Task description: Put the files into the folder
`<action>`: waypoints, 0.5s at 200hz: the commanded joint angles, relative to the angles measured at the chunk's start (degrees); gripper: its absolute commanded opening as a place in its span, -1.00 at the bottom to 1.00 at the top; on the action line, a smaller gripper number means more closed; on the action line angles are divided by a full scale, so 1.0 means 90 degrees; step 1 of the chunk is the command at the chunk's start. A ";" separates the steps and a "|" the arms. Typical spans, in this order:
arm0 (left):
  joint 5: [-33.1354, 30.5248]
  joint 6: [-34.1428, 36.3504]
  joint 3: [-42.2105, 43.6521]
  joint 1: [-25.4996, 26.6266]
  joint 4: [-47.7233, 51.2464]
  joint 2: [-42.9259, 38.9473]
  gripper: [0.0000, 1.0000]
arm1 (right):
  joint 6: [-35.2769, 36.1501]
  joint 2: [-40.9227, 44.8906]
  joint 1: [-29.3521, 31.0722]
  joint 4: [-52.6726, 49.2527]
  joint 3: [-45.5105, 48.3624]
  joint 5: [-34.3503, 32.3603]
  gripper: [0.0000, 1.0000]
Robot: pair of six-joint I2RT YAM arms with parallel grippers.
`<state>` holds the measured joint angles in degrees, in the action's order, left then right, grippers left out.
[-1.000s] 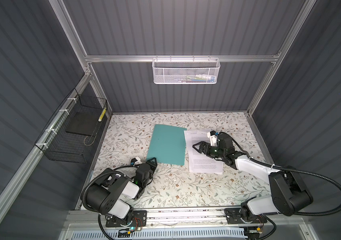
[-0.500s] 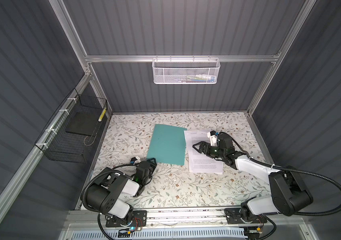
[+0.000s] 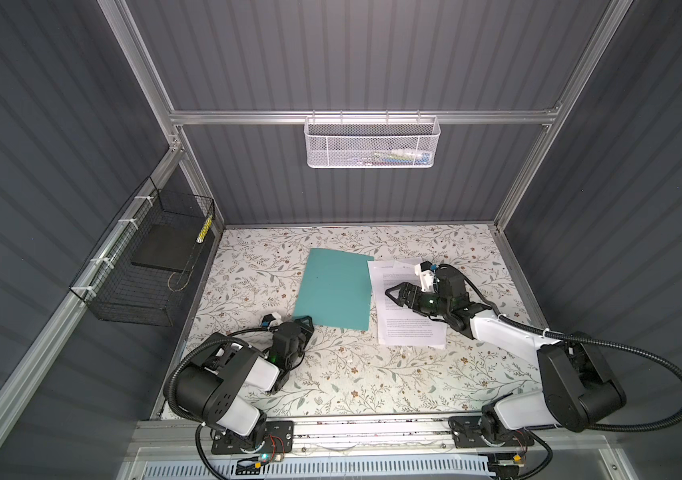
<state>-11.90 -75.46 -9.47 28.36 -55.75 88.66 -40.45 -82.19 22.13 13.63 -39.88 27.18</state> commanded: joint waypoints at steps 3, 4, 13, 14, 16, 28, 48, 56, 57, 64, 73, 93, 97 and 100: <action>0.0128 0.0076 -0.0109 -0.0058 -0.0094 0.0177 -0.25 | 0.0124 -0.0047 0.0014 -0.0032 -0.0088 -0.0031 0.91; 0.0129 0.0075 -0.0109 -0.0061 -0.0100 0.0178 -0.25 | 0.0126 -0.0047 0.0013 -0.0031 -0.0084 -0.0031 0.91; 0.0135 0.0068 -0.0133 -0.0065 -0.0101 0.0188 -0.26 | 0.0129 -0.0049 0.0018 -0.0030 -0.0086 -0.0031 0.90; 0.0142 0.0066 -0.0131 -0.0065 -0.0098 0.0188 -0.26 | 0.0129 -0.0053 0.0020 -0.0030 -0.0083 -0.0031 0.91; 0.0148 0.0072 -0.0137 -0.0065 -0.0096 0.0180 -0.26 | 0.0129 -0.0054 0.0016 -0.0032 -0.0086 -0.0032 0.91; 0.0147 0.0086 -0.0156 -0.0075 -0.0059 0.0160 -0.26 | 0.0129 -0.0057 0.0021 -0.0030 -0.0082 -0.0029 0.91; 0.0180 0.0129 -0.0214 -0.0085 0.0078 0.0068 -0.26 | 0.0129 -0.0081 0.0013 -0.0030 -0.0096 -0.0032 0.91; 0.0189 0.0158 -0.0241 -0.0096 0.0152 0.0016 -0.26 | 0.0121 -0.0087 0.0019 -0.0020 -0.0091 -0.0030 0.91; 0.0189 0.0160 -0.0244 -0.0095 0.0165 0.0014 -0.26 | 0.0120 -0.0086 0.0020 -0.0020 -0.0091 -0.0031 0.91; 0.0182 0.0185 -0.0263 -0.0096 0.0260 -0.0052 -0.26 | 0.0119 -0.0096 0.0019 -0.0010 -0.0091 -0.0032 0.91; 0.0177 0.0223 -0.0290 -0.0094 0.0387 -0.0139 -0.26 | 0.0119 -0.0113 0.0021 -0.0001 -0.0091 -0.0023 0.91; 0.0157 0.0308 -0.0358 -0.0104 0.0661 -0.0296 -0.26 | 0.0119 -0.0135 0.0018 0.0008 -0.0102 -0.0032 0.91; 0.0159 0.0329 -0.0371 -0.0113 0.0697 -0.0309 -0.26 | 0.0119 -0.0140 0.0021 0.0009 -0.0108 -0.0032 0.91; 0.0160 0.0346 -0.0378 -0.0114 0.0725 -0.0335 -0.26 | 0.0119 -0.0144 0.0019 0.0009 -0.0101 -0.0032 0.91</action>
<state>-10.59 -74.72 -11.33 27.90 -52.95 87.57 -40.42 -82.67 22.13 13.65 -39.88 27.09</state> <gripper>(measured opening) 0.372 0.953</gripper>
